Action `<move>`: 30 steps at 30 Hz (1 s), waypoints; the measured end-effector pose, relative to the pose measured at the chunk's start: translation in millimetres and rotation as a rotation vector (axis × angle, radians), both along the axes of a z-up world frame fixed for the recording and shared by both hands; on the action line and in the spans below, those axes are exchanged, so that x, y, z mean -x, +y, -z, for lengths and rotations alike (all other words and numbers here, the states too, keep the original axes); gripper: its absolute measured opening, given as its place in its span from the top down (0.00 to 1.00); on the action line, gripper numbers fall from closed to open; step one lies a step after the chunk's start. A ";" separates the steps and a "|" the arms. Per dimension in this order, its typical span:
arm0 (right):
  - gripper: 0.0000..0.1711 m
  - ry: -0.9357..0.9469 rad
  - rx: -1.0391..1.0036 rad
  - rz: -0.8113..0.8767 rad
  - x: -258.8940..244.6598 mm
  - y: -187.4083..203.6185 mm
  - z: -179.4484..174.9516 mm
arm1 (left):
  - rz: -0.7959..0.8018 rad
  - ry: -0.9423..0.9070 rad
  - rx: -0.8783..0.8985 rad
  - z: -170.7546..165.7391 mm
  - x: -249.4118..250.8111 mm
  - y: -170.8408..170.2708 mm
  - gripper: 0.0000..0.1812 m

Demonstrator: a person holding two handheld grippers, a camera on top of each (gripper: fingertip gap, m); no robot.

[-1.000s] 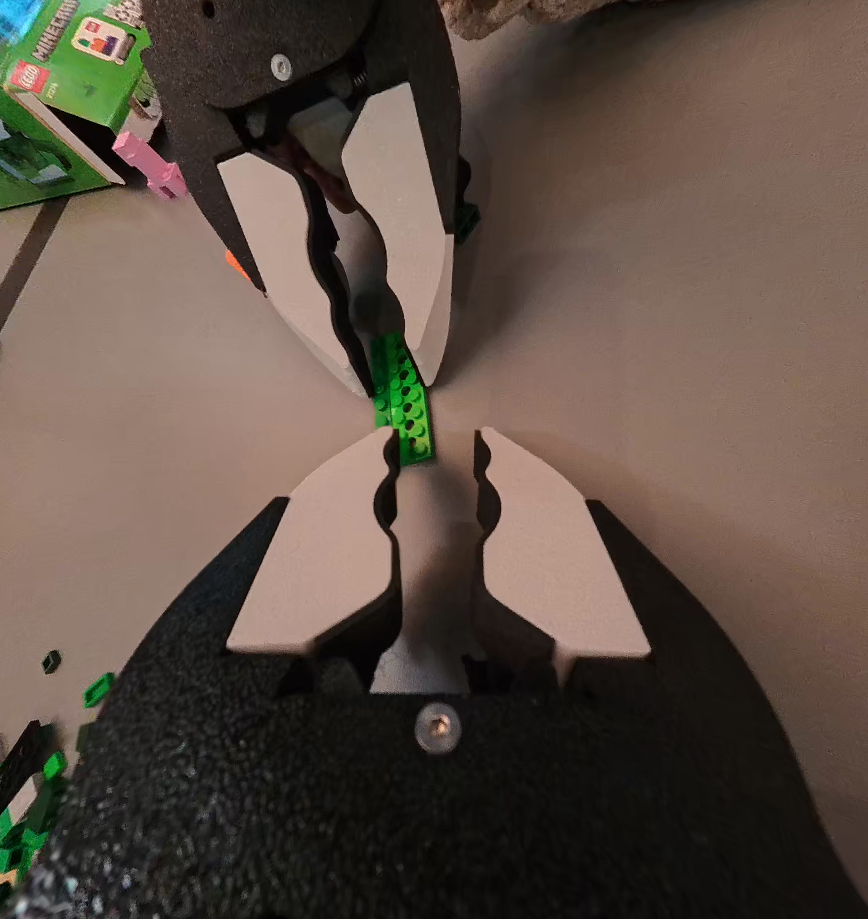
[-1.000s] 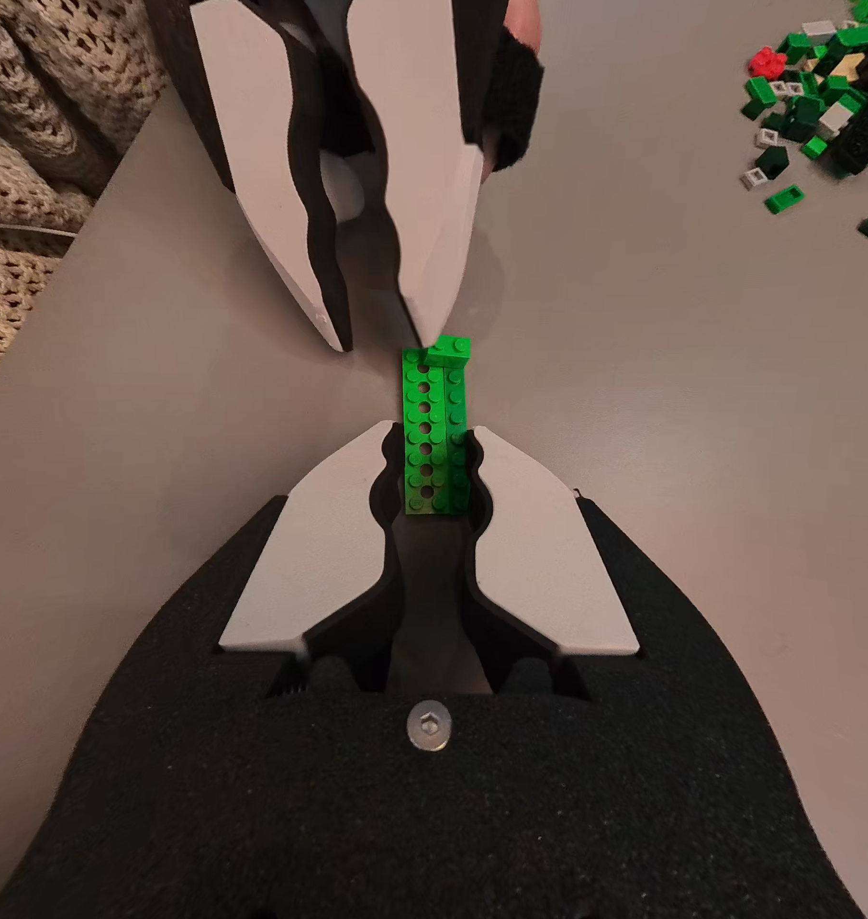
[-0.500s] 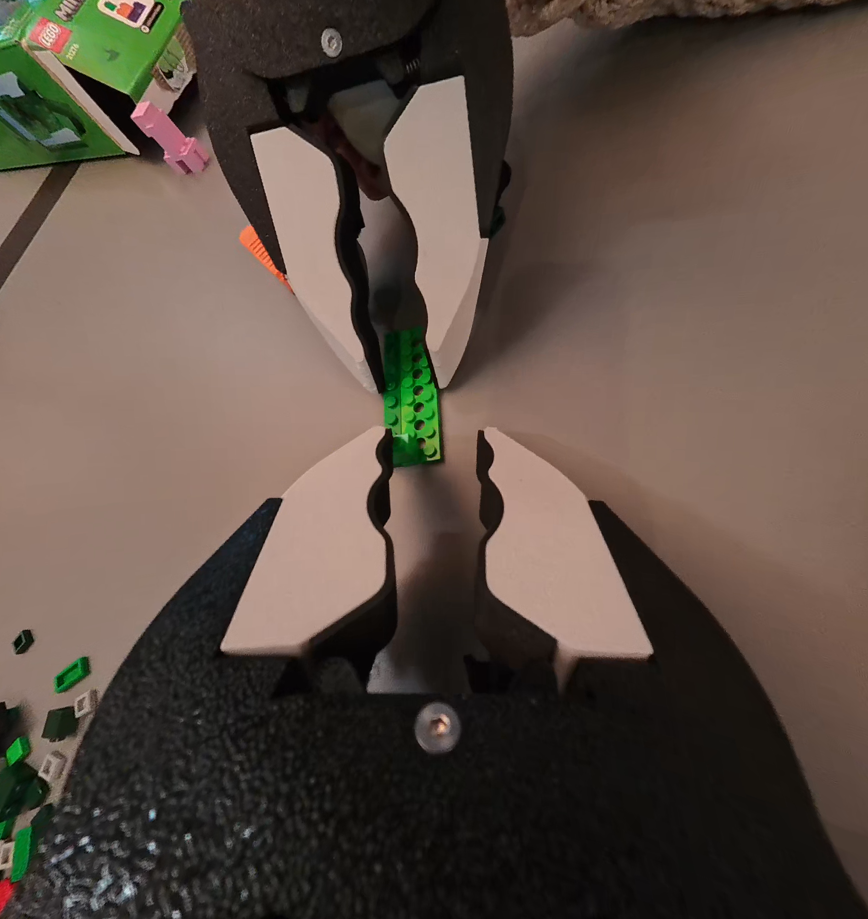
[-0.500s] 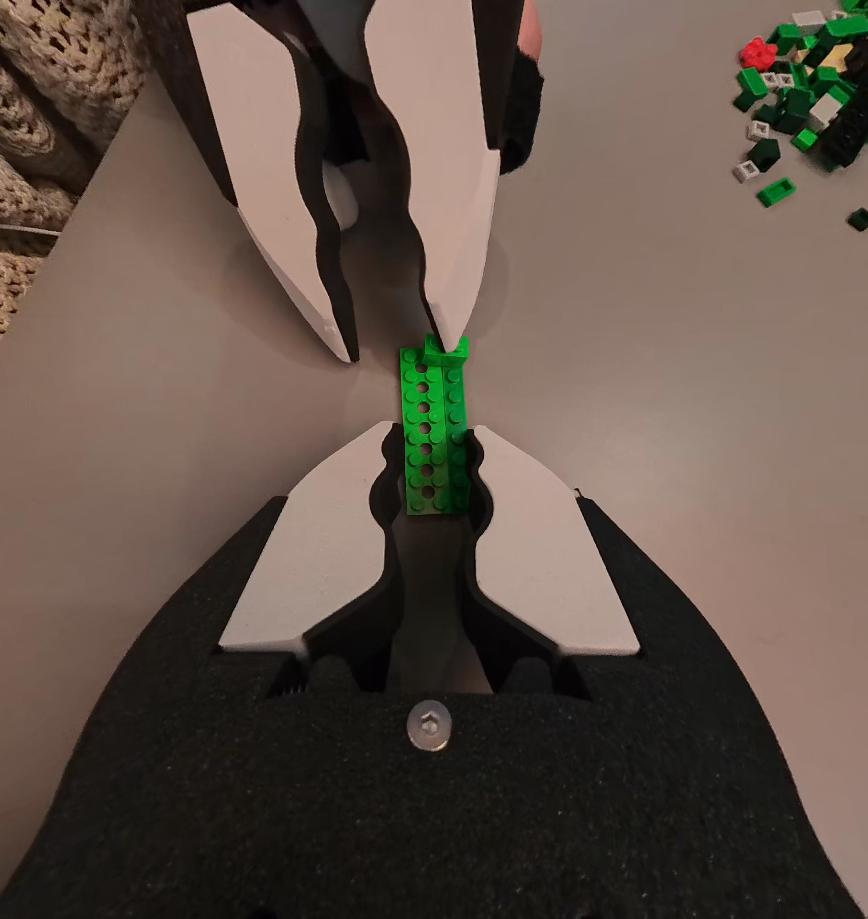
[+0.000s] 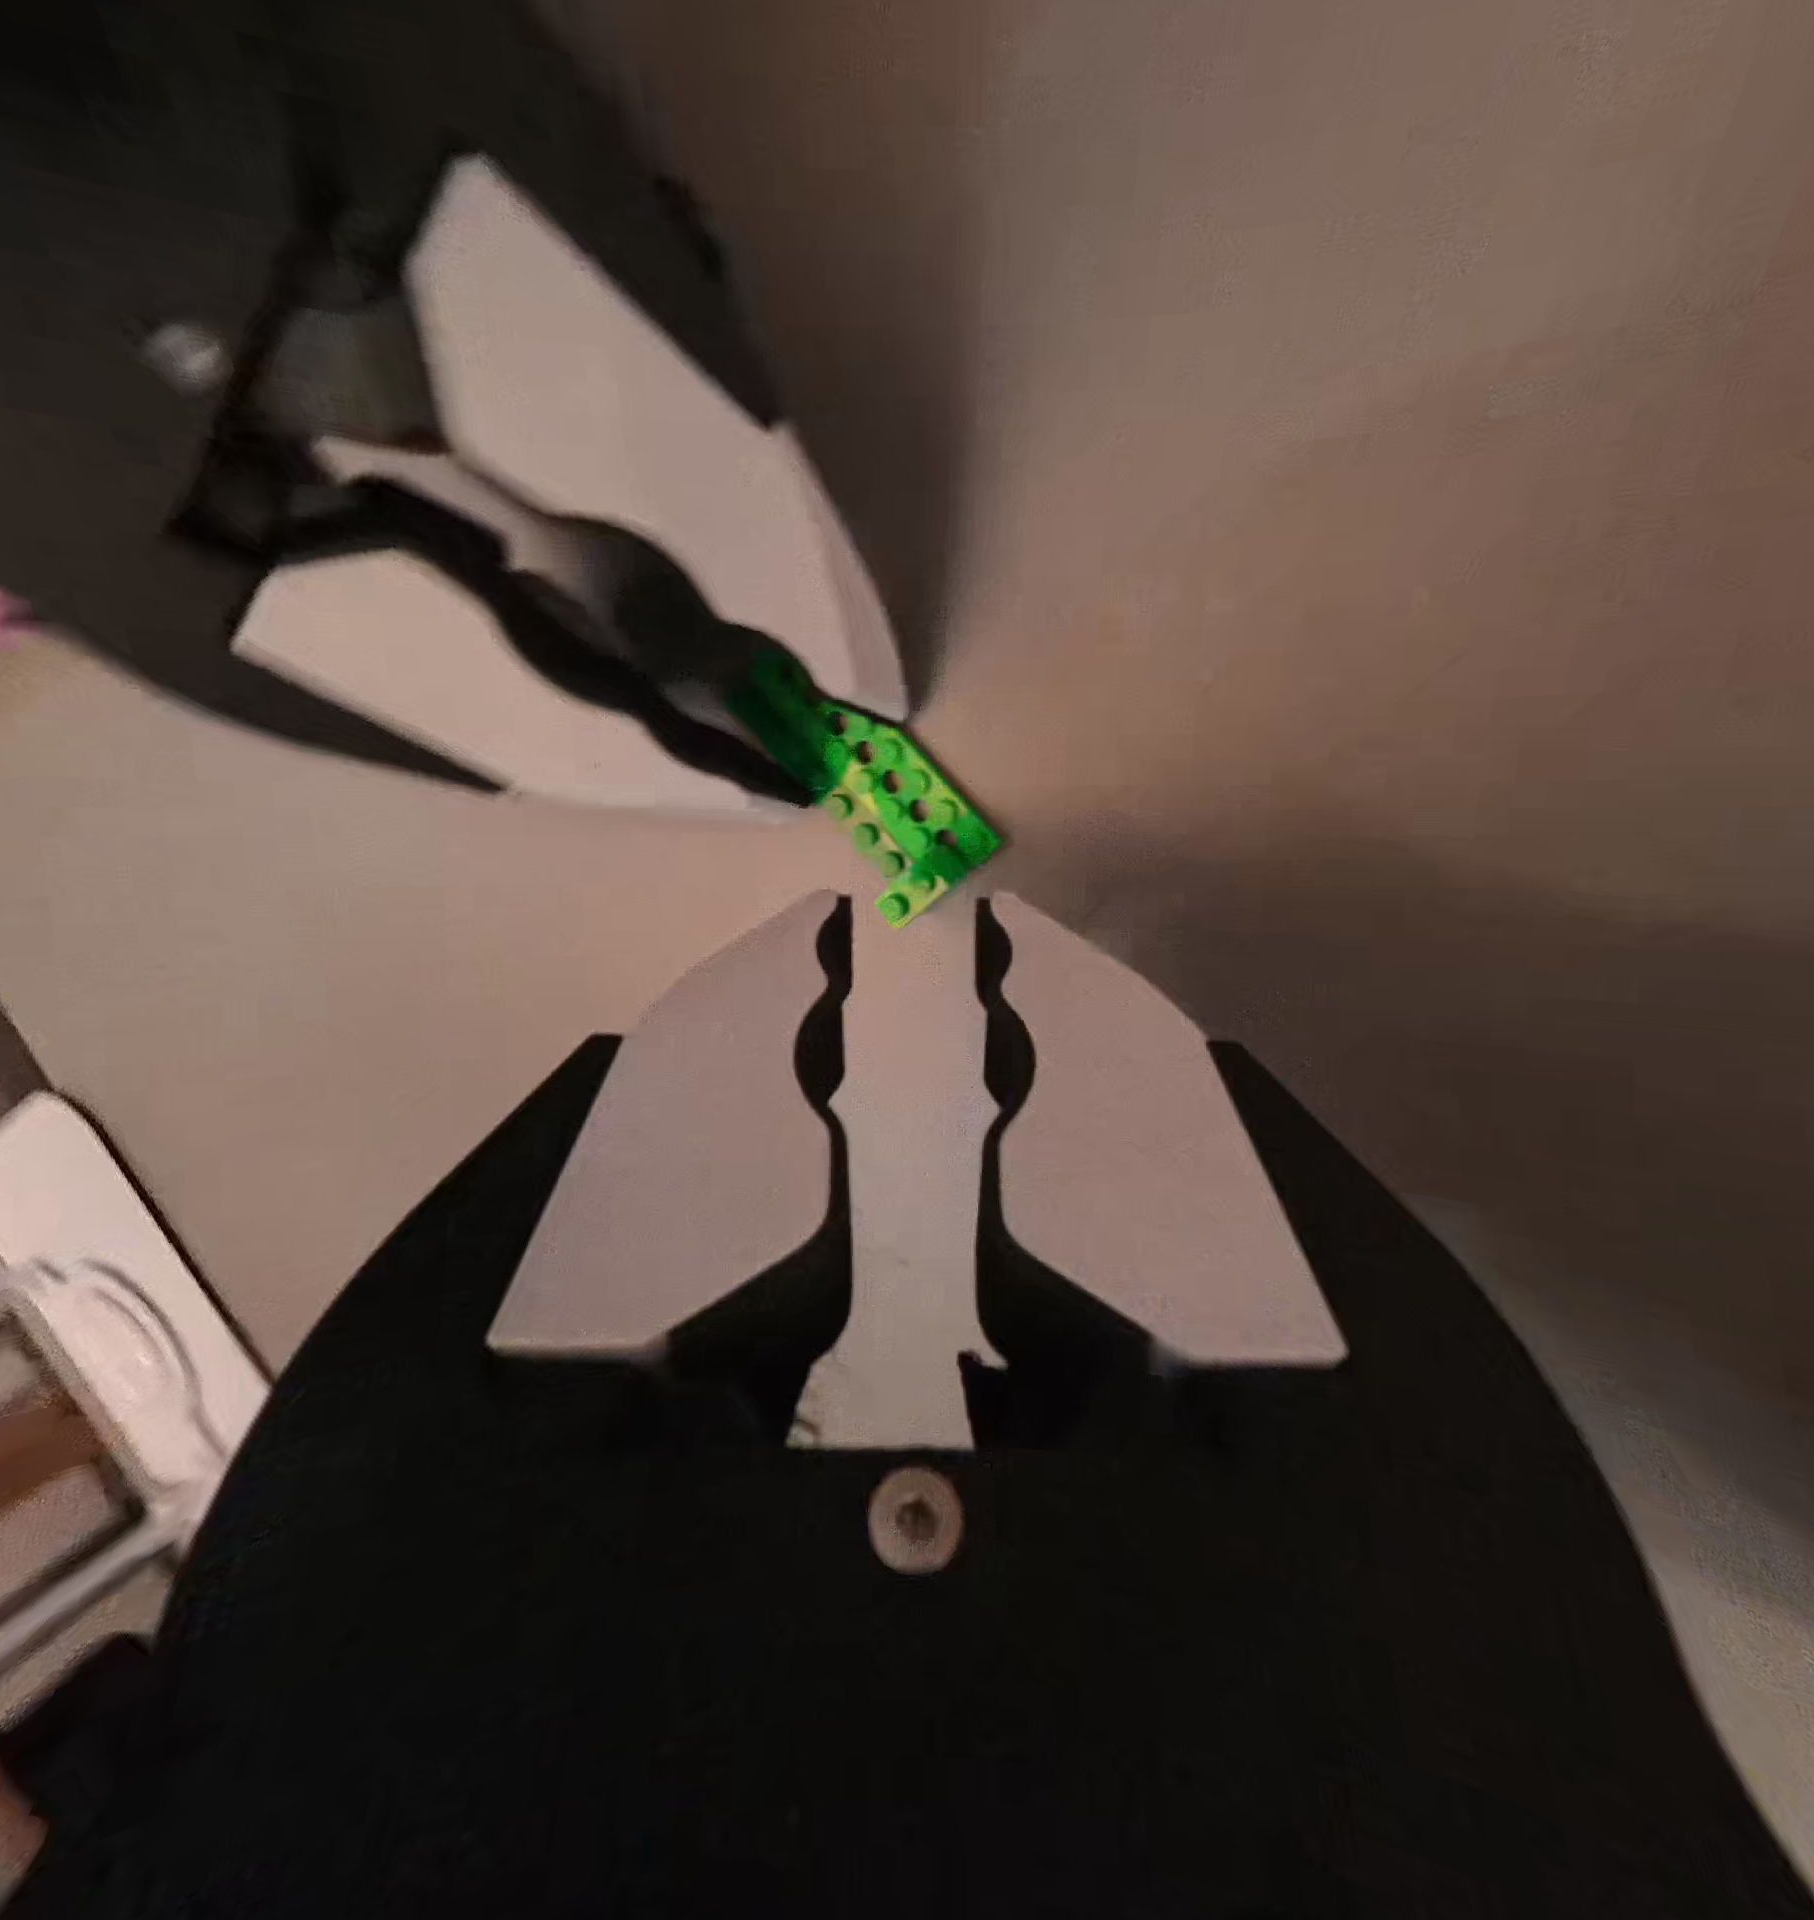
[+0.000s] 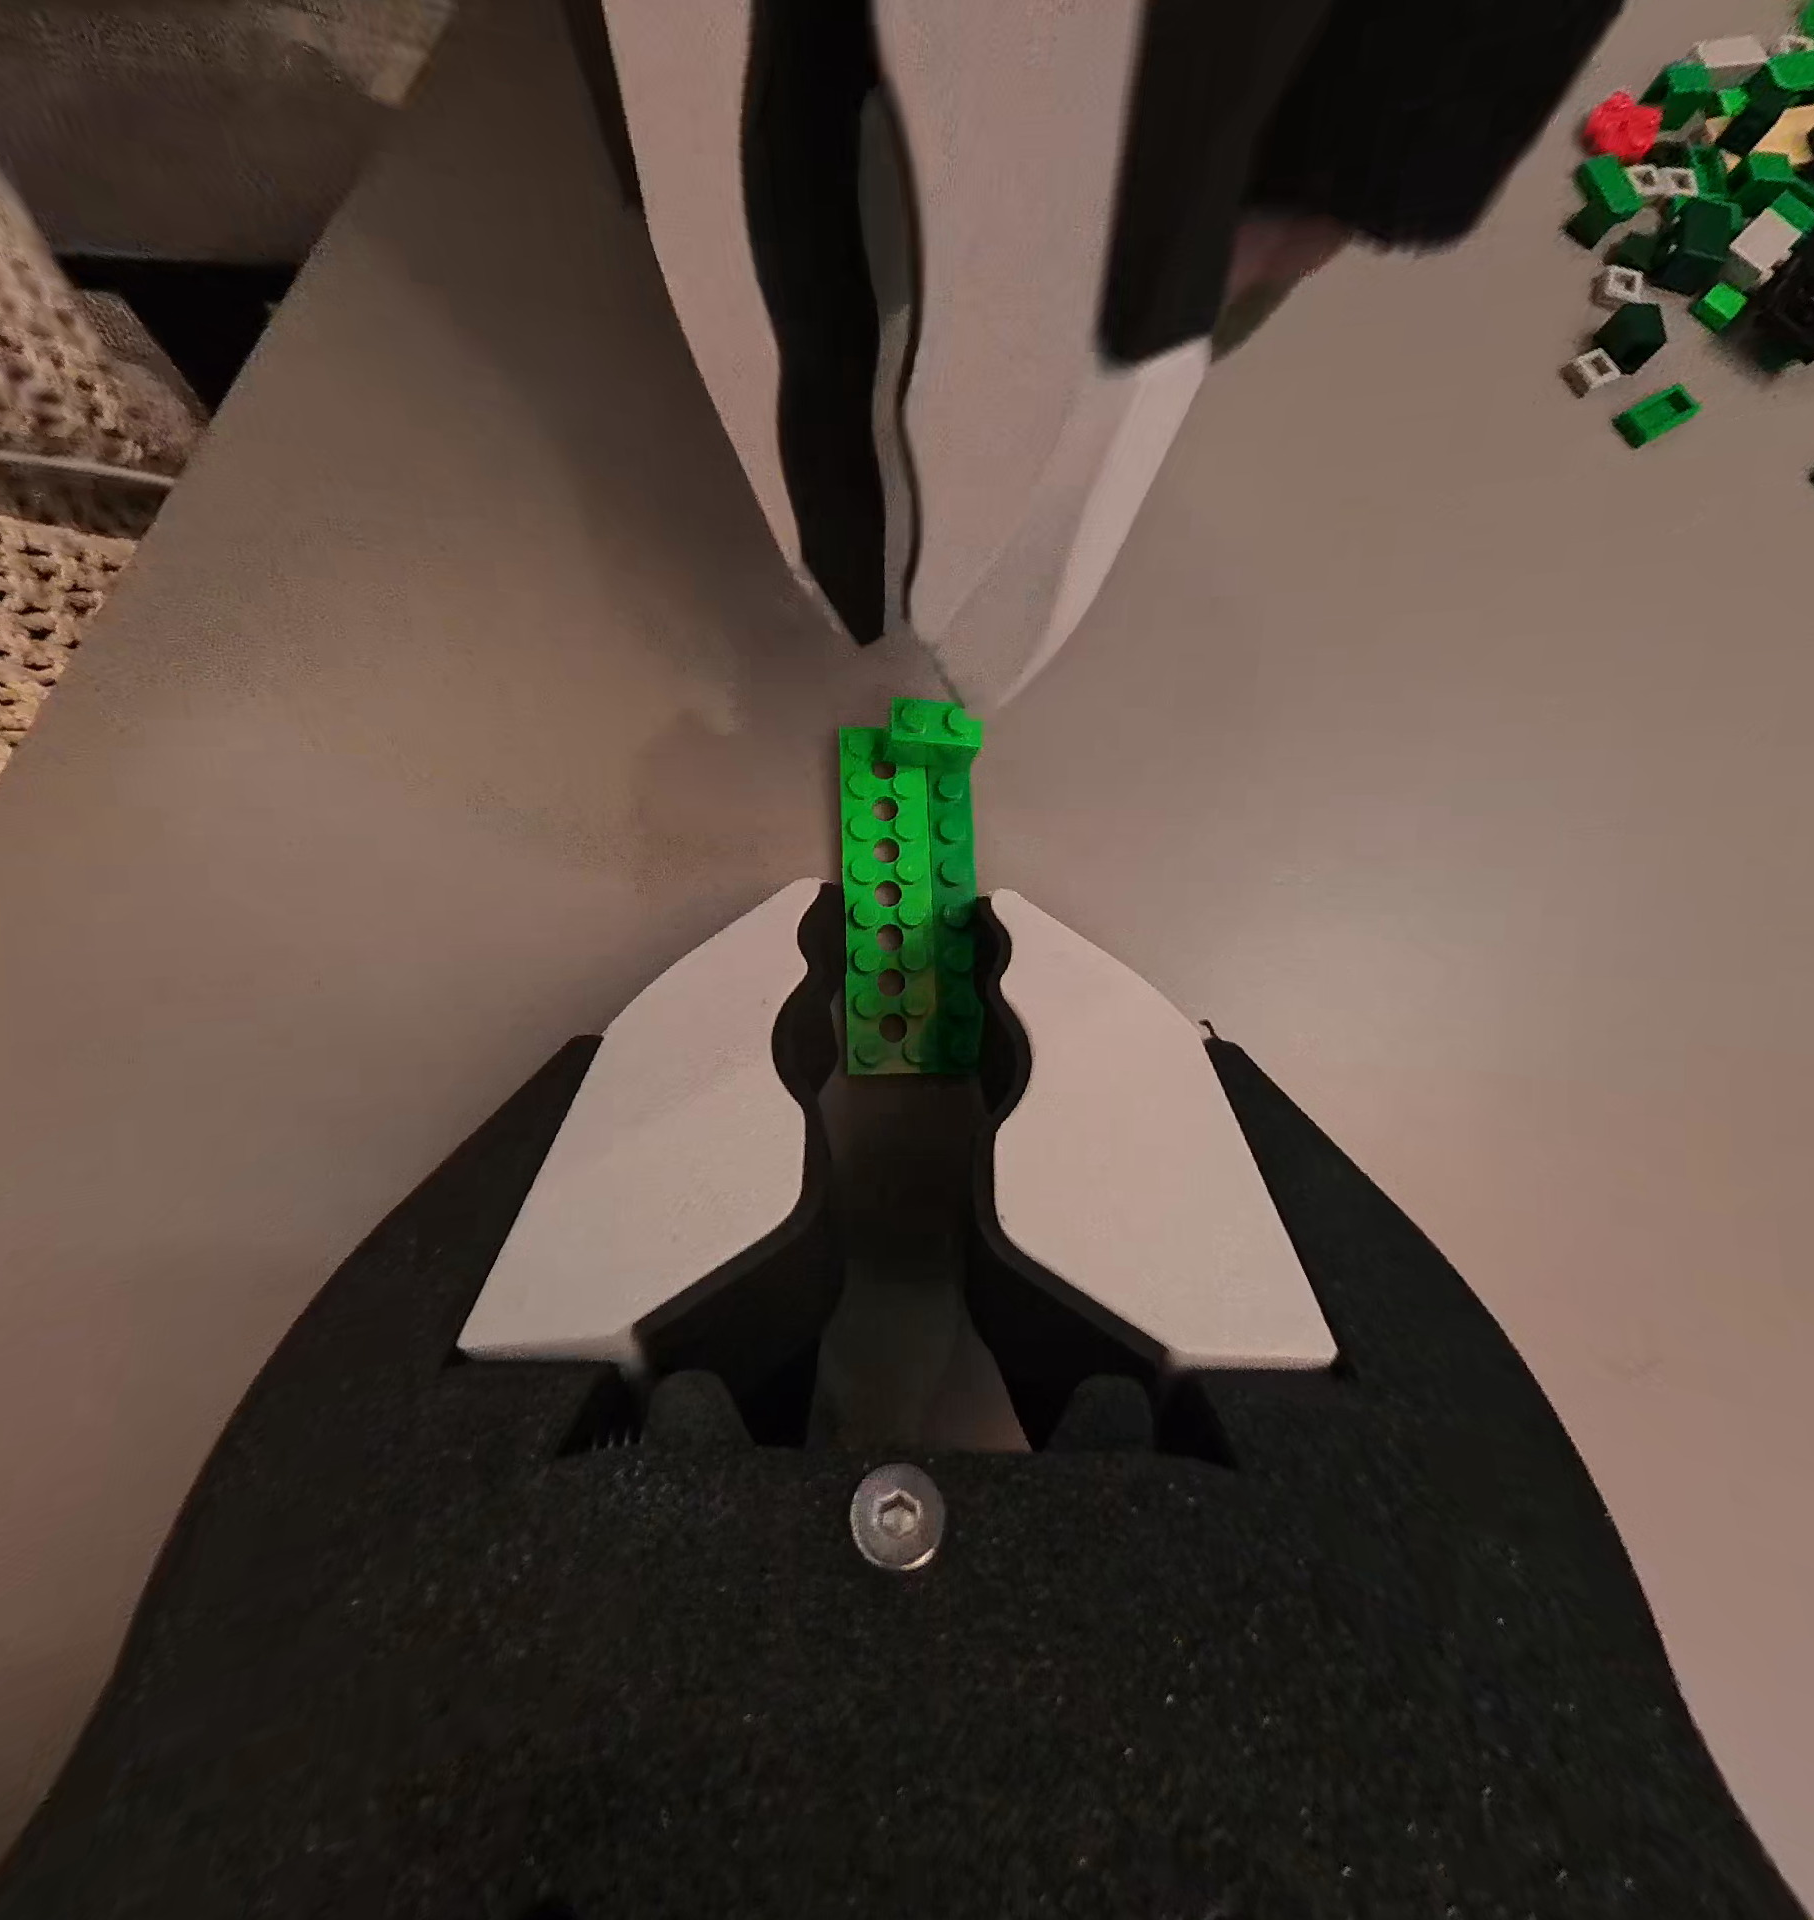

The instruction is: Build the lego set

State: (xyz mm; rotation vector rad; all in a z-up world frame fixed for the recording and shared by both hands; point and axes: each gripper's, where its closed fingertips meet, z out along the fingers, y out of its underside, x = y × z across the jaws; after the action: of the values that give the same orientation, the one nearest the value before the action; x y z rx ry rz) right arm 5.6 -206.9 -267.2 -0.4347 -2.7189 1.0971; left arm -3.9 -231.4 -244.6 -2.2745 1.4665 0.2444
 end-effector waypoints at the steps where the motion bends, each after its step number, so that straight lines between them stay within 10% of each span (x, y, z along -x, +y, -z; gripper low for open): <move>1: 0.86 -0.002 0.002 -0.005 -0.1 -0.1 0.0 | 0.053 0.054 0.054 3.2 -1.2 -1.4 0.88; 30: 0.86 -0.017 0.017 -0.023 -0.6 -0.4 -0.2 | 0.191 0.171 0.210 13.0 4.2 1.9 0.92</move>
State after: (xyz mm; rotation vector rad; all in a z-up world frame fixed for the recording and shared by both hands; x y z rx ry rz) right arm 6.2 -207.3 -267.0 -0.4182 -2.7382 1.1275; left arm -8.1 -229.5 -257.6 -2.2998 1.8646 0.2424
